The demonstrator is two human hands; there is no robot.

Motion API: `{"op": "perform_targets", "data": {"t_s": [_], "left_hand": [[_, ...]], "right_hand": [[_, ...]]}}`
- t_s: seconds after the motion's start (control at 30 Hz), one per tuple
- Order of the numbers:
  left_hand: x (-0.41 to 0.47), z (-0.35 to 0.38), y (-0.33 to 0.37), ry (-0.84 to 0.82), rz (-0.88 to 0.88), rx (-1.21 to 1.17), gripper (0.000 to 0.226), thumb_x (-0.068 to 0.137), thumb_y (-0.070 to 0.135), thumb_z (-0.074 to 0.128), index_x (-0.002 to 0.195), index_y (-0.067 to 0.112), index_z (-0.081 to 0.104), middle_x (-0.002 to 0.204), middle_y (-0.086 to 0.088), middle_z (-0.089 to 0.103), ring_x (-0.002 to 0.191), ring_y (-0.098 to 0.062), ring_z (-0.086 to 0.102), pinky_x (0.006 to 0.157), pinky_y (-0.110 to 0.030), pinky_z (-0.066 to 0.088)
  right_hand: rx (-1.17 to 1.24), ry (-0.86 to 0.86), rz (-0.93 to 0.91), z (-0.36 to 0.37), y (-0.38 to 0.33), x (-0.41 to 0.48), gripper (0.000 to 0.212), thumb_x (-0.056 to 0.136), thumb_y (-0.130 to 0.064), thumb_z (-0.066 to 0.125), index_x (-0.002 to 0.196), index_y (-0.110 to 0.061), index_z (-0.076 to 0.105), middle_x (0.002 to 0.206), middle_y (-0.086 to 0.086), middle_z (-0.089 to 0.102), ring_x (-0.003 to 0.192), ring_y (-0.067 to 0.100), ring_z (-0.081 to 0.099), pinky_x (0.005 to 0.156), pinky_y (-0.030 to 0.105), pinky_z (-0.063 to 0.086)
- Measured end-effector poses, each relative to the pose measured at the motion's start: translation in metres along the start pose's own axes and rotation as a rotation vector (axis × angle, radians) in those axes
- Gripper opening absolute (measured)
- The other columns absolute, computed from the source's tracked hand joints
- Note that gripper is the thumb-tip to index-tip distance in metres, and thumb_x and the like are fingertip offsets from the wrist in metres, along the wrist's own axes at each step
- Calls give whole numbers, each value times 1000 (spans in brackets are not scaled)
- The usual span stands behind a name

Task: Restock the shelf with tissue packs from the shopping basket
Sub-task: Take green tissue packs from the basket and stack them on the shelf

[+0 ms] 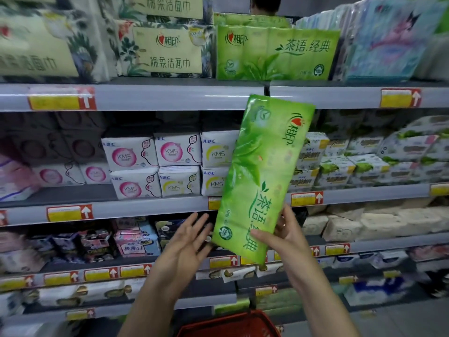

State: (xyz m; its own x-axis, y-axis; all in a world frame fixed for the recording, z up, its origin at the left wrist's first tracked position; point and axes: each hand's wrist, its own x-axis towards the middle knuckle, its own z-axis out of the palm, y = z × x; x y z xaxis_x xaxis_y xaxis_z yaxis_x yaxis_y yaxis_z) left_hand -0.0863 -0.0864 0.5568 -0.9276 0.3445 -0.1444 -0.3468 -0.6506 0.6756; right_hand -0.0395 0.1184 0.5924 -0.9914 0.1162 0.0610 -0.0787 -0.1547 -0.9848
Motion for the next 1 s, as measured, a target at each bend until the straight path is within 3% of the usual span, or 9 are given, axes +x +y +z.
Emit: {"op": "perform_targets", "data": {"t_s": [0.07, 0.17, 0.27, 0.37, 0.5, 0.63, 0.77, 0.87, 1.0], "left_hand": [[2, -6, 11, -8, 48, -10, 110, 29, 39, 98, 127, 20, 52, 133, -2, 58, 119, -19, 56, 85, -35, 57], [1, -2, 19, -35, 97, 31, 109, 36, 44, 96, 132, 22, 50, 134, 1, 59, 127, -19, 50, 95, -40, 49], [0, 6, 24, -64, 119, 77, 107, 40, 47, 94, 134, 23, 49, 136, 1, 58, 129, -21, 49, 99, -43, 45], [0, 13, 34, -58, 151, 135, 109, 39, 48, 94, 134, 22, 48, 135, -1, 58, 127, -22, 52, 96, -46, 47], [0, 20, 56, -61, 199, 221, 108, 38, 46, 94, 133, 23, 49, 131, 0, 62, 120, -22, 59, 89, -48, 53], [-1, 19, 74, -41, 237, 298, 100, 39, 47, 93, 127, 20, 54, 124, -3, 66, 111, -27, 64, 81, -45, 57], [-1, 12, 85, -21, 235, 360, 96, 39, 47, 93, 124, 17, 59, 124, -11, 63, 111, -32, 61, 87, -55, 52], [-2, 10, 88, -41, 198, 407, 79, 33, 42, 95, 104, 18, 73, 116, -15, 68, 103, -25, 67, 83, -44, 57], [-3, 13, 92, -57, 210, 383, 73, 32, 40, 96, 97, 14, 75, 110, -14, 71, 96, -23, 70, 79, -40, 58]], "right_hand": [[-44, -23, 3, -10, -6, 0, 74, 64, -16, 77, 129, -36, 49, 115, -7, 68, 104, 11, 65, 78, 30, 56], [-33, -68, 3, -23, -12, 2, 71, 67, -7, 74, 131, -29, 51, 112, -4, 70, 101, 13, 67, 75, 25, 55], [-44, -106, 34, -27, -14, 5, 71, 68, -6, 73, 133, -26, 51, 117, -1, 69, 107, 17, 65, 84, 34, 55], [-58, -162, 67, -29, -19, 7, 66, 67, -5, 73, 127, -28, 57, 116, 0, 70, 107, 21, 66, 86, 43, 55], [-78, -246, 104, -38, -30, 12, 60, 65, 3, 74, 113, -32, 67, 108, 1, 73, 96, 24, 70, 72, 36, 59], [-160, -342, 140, -48, -37, 17, 60, 64, -1, 70, 116, -32, 67, 112, 4, 71, 100, 27, 68, 80, 39, 58], [-267, -451, 202, -53, -48, 23, 61, 65, -1, 71, 120, -28, 64, 115, 5, 70, 104, 27, 67, 85, 43, 56], [-344, -489, 222, -55, -53, 30, 64, 65, -2, 72, 125, -22, 61, 118, 8, 68, 107, 28, 65, 84, 41, 54], [-384, -488, 196, -54, -61, 36, 68, 64, -2, 75, 125, -26, 60, 123, 4, 66, 109, 22, 64, 81, 34, 55]]}}
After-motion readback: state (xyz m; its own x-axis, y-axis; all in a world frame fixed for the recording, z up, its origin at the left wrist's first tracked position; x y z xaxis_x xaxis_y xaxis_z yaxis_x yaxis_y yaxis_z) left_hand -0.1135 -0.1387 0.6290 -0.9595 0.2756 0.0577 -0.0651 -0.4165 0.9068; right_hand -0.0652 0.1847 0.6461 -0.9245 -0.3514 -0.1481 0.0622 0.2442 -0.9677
